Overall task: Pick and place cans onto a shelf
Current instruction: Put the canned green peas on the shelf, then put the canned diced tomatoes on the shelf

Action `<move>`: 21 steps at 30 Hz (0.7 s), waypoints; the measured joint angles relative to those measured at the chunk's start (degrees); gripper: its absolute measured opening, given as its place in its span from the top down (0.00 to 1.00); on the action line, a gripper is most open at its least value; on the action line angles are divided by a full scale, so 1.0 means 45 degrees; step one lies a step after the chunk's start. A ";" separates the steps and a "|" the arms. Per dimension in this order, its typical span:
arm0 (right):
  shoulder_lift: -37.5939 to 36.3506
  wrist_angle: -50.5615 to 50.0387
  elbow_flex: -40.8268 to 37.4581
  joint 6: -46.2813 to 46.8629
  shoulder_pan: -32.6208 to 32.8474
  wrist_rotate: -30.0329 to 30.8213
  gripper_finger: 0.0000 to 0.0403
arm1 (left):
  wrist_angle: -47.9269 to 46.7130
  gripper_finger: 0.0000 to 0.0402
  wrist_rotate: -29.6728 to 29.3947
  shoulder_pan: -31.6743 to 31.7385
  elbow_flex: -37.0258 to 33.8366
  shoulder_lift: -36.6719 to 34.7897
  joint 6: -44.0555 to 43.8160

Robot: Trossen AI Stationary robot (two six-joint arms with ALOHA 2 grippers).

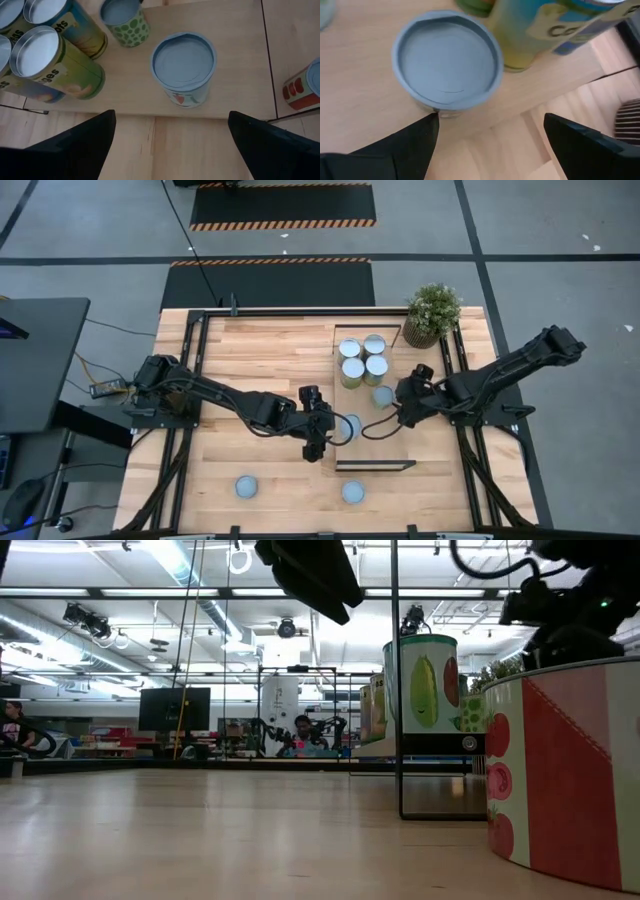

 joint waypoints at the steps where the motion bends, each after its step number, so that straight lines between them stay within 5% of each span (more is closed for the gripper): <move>1: 0.0049 0.0061 0.0000 -0.0086 -0.0122 0.0029 0.09 | -0.0003 0.03 0.0000 0.0000 0.0000 0.0000 0.0002; 14: -0.0130 -0.0338 0.0826 -0.0163 -0.0314 -0.0458 0.09 | -0.0830 0.03 -0.0002 -0.0544 0.0010 -0.0517 -0.0346; 21: -0.0603 -0.0917 0.2206 -0.0494 0.0397 0.0366 0.09 | -0.1260 0.03 0.0457 -0.1559 0.0019 -0.1200 -0.1221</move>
